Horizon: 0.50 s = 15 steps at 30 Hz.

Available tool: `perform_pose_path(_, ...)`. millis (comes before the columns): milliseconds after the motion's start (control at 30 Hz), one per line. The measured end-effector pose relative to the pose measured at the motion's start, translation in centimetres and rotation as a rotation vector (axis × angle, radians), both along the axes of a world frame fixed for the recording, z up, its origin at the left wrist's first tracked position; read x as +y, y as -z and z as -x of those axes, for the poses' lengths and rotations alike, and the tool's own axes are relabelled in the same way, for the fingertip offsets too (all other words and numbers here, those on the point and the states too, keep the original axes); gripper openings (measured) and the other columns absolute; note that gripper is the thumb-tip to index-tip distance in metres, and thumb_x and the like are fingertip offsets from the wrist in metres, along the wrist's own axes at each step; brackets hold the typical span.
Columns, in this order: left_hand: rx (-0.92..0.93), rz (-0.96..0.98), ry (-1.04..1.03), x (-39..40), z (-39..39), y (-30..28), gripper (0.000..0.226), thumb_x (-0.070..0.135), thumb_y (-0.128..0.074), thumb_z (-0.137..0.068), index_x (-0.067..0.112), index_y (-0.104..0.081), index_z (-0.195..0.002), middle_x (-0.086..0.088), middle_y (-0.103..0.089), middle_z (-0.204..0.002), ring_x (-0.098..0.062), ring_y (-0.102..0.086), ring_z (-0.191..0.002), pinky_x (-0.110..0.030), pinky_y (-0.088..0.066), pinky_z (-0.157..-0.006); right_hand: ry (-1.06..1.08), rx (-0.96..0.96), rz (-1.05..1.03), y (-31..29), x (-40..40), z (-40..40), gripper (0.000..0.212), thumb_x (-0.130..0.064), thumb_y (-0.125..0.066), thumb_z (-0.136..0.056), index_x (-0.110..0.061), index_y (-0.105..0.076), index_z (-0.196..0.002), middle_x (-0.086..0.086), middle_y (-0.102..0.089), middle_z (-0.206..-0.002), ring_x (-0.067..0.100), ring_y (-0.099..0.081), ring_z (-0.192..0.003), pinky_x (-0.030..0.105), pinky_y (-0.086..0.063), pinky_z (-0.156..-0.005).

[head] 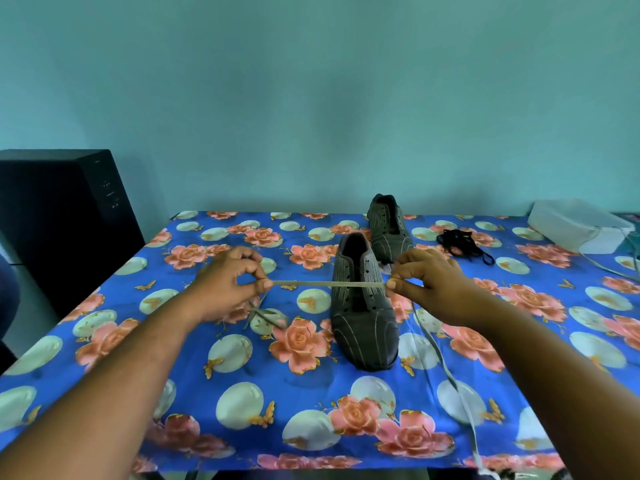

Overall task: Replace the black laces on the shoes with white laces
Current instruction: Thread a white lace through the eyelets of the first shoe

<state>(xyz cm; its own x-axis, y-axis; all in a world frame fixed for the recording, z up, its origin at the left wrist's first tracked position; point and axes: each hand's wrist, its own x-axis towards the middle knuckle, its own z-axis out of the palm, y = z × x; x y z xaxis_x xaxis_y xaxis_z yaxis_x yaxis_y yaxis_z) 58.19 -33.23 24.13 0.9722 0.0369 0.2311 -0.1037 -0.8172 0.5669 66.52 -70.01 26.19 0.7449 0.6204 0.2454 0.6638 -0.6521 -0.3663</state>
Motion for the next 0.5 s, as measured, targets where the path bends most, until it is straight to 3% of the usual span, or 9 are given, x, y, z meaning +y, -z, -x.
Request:
perform_pose_path(100, 0.078, 0.017, -0.001, -1.2, -0.1, 0.2, 0.013, 0.053, -0.071, -0.085, 0.040, -0.070, -0.083, 0.018, -0.061, -0.114, -0.012, -0.062, -0.090, -0.051, -0.054, -0.086, -0.057, 0.127, -0.111, 0.1, 0.4, 0.2, 0.024, -0.034, -0.058, -0.101, -0.035, -0.065, -0.079, -0.012, -0.061, -0.086, 0.007, -0.058, -0.082, 0.035, -0.047, -0.078)
perform_pose_path(133, 0.080, -0.030, 0.013, -2.1, -0.3, 0.1, 0.014, 0.053, -0.068, -0.087, 0.040, -0.070, -0.090, 0.017, -0.064, -0.116, -0.010, -0.063, -0.089, -0.049, -0.054, -0.088, -0.059, 0.179, -0.145, 0.1, 0.7, 0.5, 0.026, -0.030, -0.056, -0.103, -0.028, -0.064, -0.078, -0.009, -0.063, -0.078, 0.008, -0.059, -0.073, 0.032, -0.047, -0.070)
perform_pose_path(233, 0.025, -0.072, 0.120, -5.7, -0.5, -0.7, 0.040, 0.055, -0.058, -0.095, 0.037, -0.063, -0.130, 0.016, -0.058, -0.140, -0.009, -0.056, -0.124, -0.036, -0.044, -0.106, -0.089, 0.280, -0.207, 0.3, 2.0, 1.2, 0.027, -0.024, -0.051, -0.106, -0.016, -0.063, -0.083, -0.001, -0.068, -0.071, 0.020, -0.061, -0.062, 0.031, -0.049, -0.063)
perform_pose_path(300, 0.011, 0.003, 0.234, -8.4, -0.5, -1.5, 0.045, 0.051, -0.055, -0.098, 0.030, -0.060, -0.137, 0.014, -0.057, -0.140, -0.004, -0.051, -0.128, -0.027, -0.041, -0.105, -0.142, 0.320, -0.223, 0.3, 3.0, 1.6, 0.025, -0.022, -0.050, -0.106, -0.012, -0.064, -0.088, 0.000, -0.068, -0.068, 0.013, -0.060, -0.061, 0.027, -0.049, -0.062)
perform_pose_path(400, -0.002, 0.047, 0.329, -11.2, -0.7, -2.2, 0.028, 0.046, -0.059, -0.098, 0.026, -0.072, -0.113, 0.017, -0.068, -0.106, 0.001, -0.060, -0.102, -0.030, -0.050, -0.092, -0.196, 0.350, -0.234, 0.1, 4.2, 2.1, 0.023, -0.021, -0.051, -0.106, -0.013, -0.065, -0.090, 0.000, -0.067, -0.068, 0.012, -0.061, -0.063, 0.033, -0.050, -0.064)
perform_pose_path(500, -0.007, 0.058, 0.304, -11.2, -0.9, -2.4, 0.021, 0.039, -0.065, -0.097, 0.021, -0.068, -0.086, 0.007, -0.068, -0.083, -0.012, -0.061, -0.084, -0.042, -0.052, -0.080, -0.223, 0.338, -0.213, -0.1, 3.9, 2.1, 0.022, -0.024, -0.053, -0.106, -0.016, -0.066, -0.090, 0.000, -0.068, -0.071, 0.018, -0.061, -0.066, 0.040, -0.050, -0.066)
